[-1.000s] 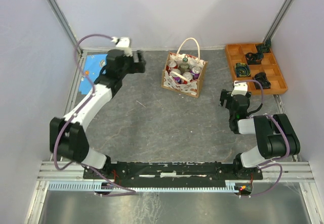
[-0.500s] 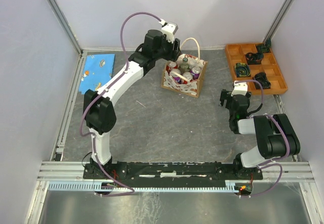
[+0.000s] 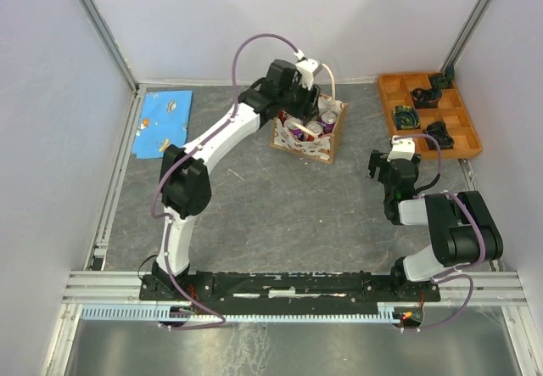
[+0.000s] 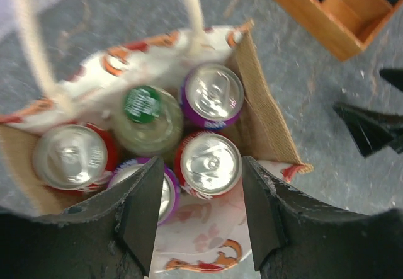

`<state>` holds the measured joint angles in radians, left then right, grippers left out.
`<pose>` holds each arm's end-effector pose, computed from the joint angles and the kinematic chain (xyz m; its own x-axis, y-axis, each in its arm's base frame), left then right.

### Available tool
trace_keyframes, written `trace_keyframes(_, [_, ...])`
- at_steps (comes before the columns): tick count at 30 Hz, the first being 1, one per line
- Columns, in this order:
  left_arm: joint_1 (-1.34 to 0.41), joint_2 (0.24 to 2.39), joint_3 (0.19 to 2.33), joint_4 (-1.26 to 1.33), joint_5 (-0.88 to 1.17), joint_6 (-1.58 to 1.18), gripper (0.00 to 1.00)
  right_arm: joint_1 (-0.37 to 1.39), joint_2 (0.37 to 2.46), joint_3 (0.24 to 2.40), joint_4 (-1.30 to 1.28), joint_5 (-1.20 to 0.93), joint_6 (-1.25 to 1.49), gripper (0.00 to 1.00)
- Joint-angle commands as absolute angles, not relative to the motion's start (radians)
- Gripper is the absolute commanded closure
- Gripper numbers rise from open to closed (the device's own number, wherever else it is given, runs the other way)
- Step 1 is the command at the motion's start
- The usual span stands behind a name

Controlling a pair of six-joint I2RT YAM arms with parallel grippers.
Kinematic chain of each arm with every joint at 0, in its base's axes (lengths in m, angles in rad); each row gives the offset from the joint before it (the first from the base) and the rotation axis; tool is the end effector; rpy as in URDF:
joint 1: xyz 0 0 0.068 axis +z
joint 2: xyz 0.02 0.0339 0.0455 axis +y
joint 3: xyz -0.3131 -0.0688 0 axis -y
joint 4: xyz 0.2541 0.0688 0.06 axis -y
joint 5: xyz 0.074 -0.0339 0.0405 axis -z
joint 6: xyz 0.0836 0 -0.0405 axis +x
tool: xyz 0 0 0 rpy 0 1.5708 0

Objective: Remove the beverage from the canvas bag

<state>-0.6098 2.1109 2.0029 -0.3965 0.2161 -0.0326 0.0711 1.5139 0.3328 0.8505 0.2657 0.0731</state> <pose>0.4622 -0.3448 0.3391 -0.4193 0.2541 -0.8716 0.7000 0.7018 -0.1321 0.3013 -0.0005 0.1636 -0.3098 0.0486 -0.9495 0.2024 0.9792 -0.0159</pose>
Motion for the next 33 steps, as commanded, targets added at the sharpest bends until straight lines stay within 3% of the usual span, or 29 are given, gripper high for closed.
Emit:
trace_keyframes(1, [-0.655,2.136,2.049,-0.470,0.222,0.048,0.40,0.072,1.514,0.364,0.873,0.259,0.058,0.01])
trace_keyframes(9, [-0.702,2.153,2.039,-0.490,0.136,0.081,0.33,0.071,1.513,0.364,0.873,0.259,0.059,0.01])
trace_keyframes(11, [-0.707,2.161,2.039,-0.491,0.108,0.078,0.18,0.072,1.513,0.364,0.873,0.259,0.059,0.01])
trace_keyframes(12, [-0.707,2.166,2.039,-0.492,0.089,0.077,0.16,0.071,1.513,0.364,0.873,0.259,0.060,0.01])
trace_keyframes(33, [-0.716,2.316,2.176,-0.565,0.007,0.090,0.15,0.071,1.513,0.364,0.873,0.259,0.059,0.01])
